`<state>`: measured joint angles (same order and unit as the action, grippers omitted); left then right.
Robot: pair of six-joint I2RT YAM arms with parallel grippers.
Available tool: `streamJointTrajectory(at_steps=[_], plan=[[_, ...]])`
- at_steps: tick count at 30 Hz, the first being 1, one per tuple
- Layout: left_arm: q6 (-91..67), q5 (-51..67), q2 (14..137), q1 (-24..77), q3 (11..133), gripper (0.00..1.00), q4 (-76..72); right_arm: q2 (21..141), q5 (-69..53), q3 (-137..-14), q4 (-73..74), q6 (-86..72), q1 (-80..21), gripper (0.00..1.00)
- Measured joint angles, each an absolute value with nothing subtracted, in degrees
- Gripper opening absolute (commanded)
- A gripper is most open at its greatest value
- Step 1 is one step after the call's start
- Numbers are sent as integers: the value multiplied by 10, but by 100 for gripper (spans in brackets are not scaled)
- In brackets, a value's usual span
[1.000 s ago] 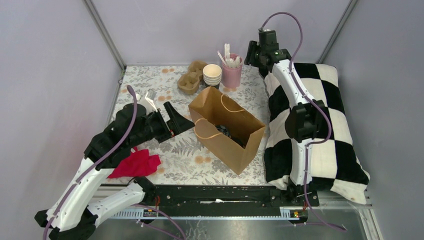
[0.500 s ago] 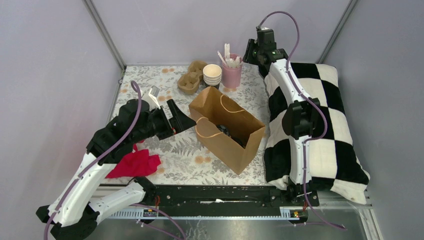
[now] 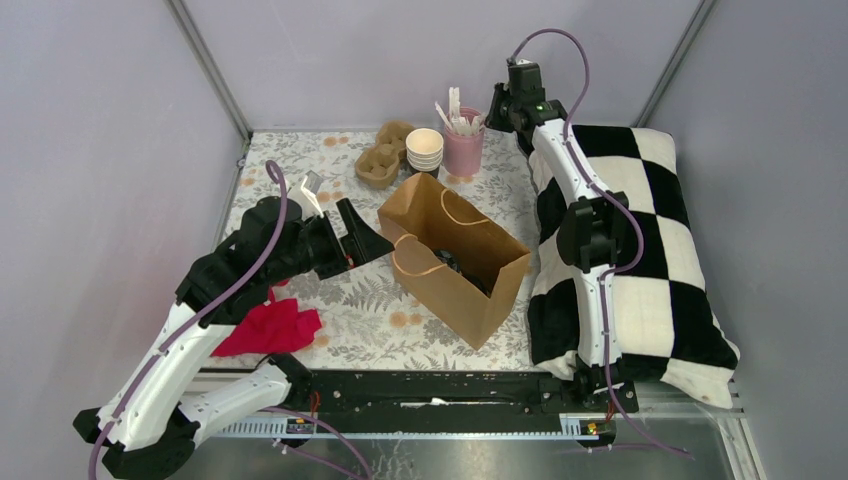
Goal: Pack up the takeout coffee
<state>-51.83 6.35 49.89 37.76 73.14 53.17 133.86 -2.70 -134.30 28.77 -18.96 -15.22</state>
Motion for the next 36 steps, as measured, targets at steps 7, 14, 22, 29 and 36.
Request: streamJointTrajectory(at_steps=[7, 14, 22, 29, 36], plan=[[-519, 66, 499, 378, 731, 95, 531, 1342, -27, -1359, 287, -187, -152, 5], [-521, 67, 492, 378, 731, 95, 531, 1342, -26, -1378, 284, -174, -152, 0], [-521, 67, 480, 378, 731, 95, 531, 1333, -17, -1391, 307, -163, -152, 0], [-520, 67, 482, 378, 731, 95, 531, 1283, -5, -1392, 316, -158, -152, 0], [-525, 67, 475, 378, 731, 95, 530, 1260, -12, -1399, 317, -136, -152, 0]])
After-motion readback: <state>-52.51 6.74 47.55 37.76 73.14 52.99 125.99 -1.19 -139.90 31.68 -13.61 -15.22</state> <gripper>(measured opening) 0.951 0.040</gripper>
